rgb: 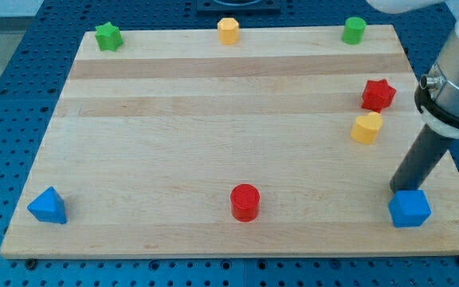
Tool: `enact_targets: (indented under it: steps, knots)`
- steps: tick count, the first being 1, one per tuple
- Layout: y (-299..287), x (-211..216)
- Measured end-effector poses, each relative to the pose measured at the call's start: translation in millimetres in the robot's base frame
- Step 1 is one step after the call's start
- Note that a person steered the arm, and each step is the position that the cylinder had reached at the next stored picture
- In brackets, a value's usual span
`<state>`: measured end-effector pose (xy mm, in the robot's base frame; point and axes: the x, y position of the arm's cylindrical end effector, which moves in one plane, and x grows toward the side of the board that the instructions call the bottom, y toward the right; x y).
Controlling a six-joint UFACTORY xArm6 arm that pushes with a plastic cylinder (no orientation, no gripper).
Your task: Push the heart at the left center of the board
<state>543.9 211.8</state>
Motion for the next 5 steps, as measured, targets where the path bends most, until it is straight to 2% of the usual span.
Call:
enact_targets:
  steps: [2, 5]
  knots:
    - [61.7, -9.0]
    - [44.1, -79.6]
